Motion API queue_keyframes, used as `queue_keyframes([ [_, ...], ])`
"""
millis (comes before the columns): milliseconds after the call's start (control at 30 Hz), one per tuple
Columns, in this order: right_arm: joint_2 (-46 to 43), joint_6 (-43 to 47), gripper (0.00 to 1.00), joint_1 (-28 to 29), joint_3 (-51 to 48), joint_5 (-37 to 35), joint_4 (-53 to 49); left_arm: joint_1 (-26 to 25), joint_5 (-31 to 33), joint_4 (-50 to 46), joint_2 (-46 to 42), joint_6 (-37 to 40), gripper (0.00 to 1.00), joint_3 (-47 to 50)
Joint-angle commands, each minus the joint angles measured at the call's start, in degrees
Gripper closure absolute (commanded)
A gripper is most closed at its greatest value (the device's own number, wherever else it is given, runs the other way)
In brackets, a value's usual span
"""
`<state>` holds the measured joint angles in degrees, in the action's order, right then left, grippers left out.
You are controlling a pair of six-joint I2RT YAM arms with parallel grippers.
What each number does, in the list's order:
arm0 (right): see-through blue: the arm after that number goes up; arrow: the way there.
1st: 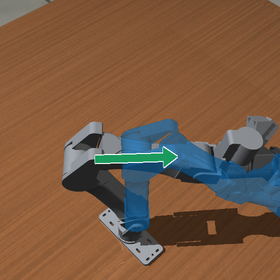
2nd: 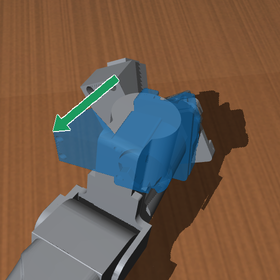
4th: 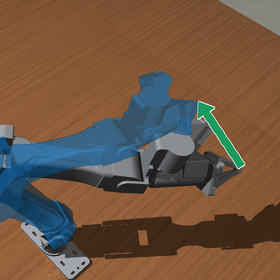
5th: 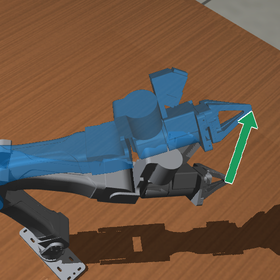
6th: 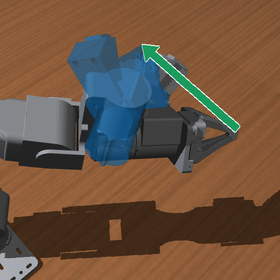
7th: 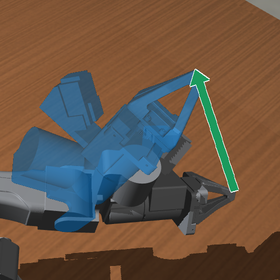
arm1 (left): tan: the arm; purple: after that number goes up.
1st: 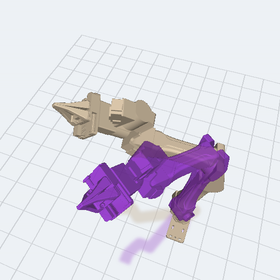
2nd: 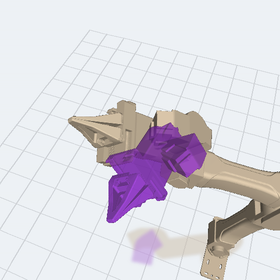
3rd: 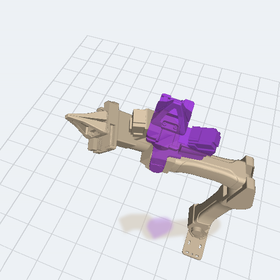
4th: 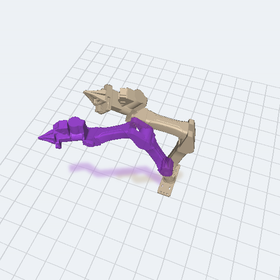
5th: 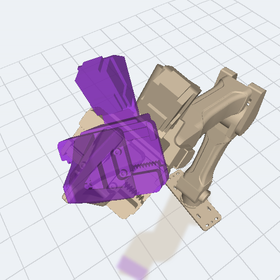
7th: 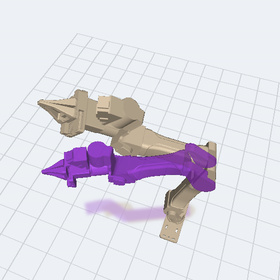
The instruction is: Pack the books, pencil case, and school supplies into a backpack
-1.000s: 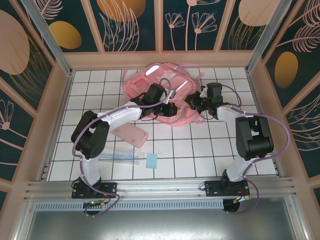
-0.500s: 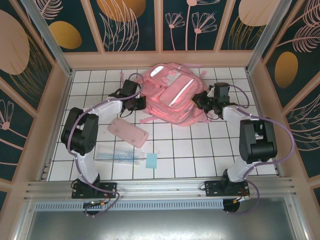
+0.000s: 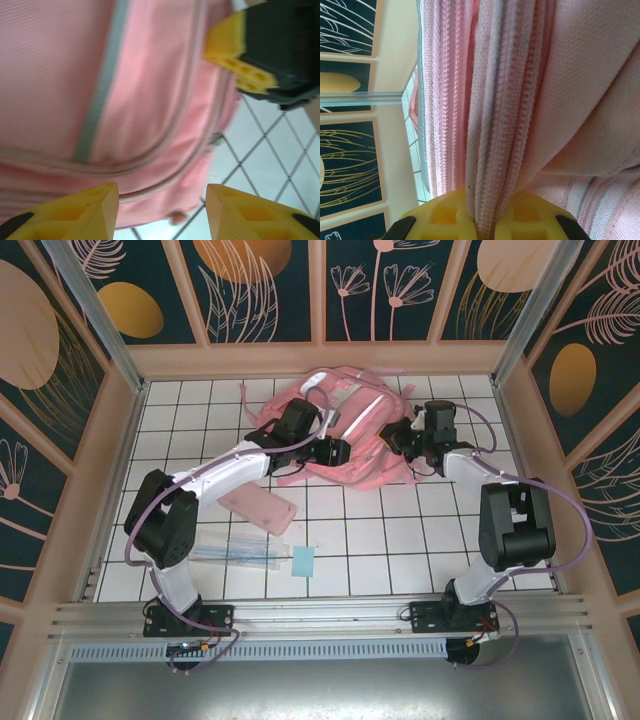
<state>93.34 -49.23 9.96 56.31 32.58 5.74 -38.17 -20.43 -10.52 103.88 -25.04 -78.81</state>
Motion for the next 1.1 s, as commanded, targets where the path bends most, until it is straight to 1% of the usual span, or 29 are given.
queue_keyframes([
  [0,-1.06,-0.69,1.0,1.37,4.1,1.01,3.89,0.08,-5.47,-1.4,1.9,-3.25,0.49,-1.95],
  [133,-1.37,-0.89,1.0,1.69,4.43,0.56,4.06,-0.4,-7.41,0.62,3.55,-7.94,0.45,-0.52],
  [233,-1.65,-1.25,1.0,1.91,4.52,0.48,4.41,-0.7,-6.77,2.42,4.51,-10.14,0.42,0.72],
  [400,-2.03,-1.42,1.0,2.18,4.34,0.58,4.46,-0.85,-6.55,6.52,5.69,-12.79,0.42,1.9],
  [567,-2.04,-1.53,1.0,2.14,4.02,-0.27,4.39,-1.6,-8.02,6.22,6.27,-14.5,0.41,1.54],
  [767,-1.9,-2.31,1.0,1.87,3.89,-0.32,5.31,-2.63,-8.75,2.94,2.95,-15.42,0.4,4.36],
  [900,-1.99,-2.14,1.0,1.89,4.0,-1.0,5.03,-2.78,-9.44,4.24,2.08,-16.97,0.4,5.76],
  [1067,-2.63,-3.23,1.0,2.32,2.95,-0.76,6.38,-2.87,-6.38,8.44,4.04,-17.82,0.41,5.51],
])
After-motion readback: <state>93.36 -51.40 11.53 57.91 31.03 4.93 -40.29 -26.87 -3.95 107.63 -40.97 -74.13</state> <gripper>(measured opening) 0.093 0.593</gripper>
